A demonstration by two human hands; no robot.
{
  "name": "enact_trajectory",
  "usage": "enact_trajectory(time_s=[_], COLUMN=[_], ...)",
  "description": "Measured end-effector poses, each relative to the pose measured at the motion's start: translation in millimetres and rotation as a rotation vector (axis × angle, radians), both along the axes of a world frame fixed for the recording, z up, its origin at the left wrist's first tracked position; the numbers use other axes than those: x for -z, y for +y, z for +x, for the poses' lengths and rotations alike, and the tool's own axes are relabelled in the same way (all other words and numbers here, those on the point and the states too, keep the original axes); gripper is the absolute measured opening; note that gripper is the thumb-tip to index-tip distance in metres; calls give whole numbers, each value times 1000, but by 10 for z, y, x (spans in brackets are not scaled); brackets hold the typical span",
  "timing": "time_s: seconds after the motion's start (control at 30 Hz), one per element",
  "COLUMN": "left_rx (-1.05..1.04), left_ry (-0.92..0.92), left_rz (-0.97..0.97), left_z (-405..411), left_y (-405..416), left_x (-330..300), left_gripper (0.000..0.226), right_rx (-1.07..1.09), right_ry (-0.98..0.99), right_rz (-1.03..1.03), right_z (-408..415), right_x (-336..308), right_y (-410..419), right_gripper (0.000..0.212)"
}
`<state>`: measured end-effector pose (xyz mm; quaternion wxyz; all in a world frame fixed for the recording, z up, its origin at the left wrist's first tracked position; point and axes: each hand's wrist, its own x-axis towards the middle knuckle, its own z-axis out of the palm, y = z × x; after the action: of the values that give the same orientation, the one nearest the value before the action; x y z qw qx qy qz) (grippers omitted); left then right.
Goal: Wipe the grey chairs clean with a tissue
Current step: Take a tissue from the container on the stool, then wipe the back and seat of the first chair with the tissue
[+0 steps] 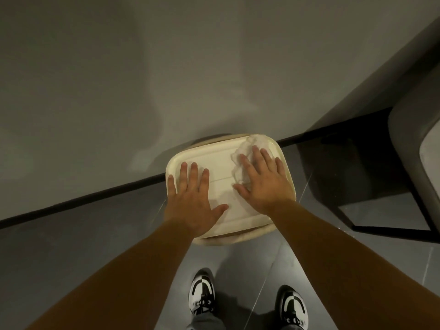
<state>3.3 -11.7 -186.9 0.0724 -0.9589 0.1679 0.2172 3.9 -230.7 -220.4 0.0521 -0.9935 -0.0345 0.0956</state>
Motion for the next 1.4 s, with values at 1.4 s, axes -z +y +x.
enact_trajectory(time_s=[1.4], left_rx=[498], left_ry=[-173], left_rz=[11], left_z=[-939], left_y=[-3905], left_x=[-3847], left_gripper=[96], right_rx=[911], right_ry=[-20], right_rz=[220], right_z=[-2717], right_x=[-3898], right_y=[-4404], right_gripper=[31])
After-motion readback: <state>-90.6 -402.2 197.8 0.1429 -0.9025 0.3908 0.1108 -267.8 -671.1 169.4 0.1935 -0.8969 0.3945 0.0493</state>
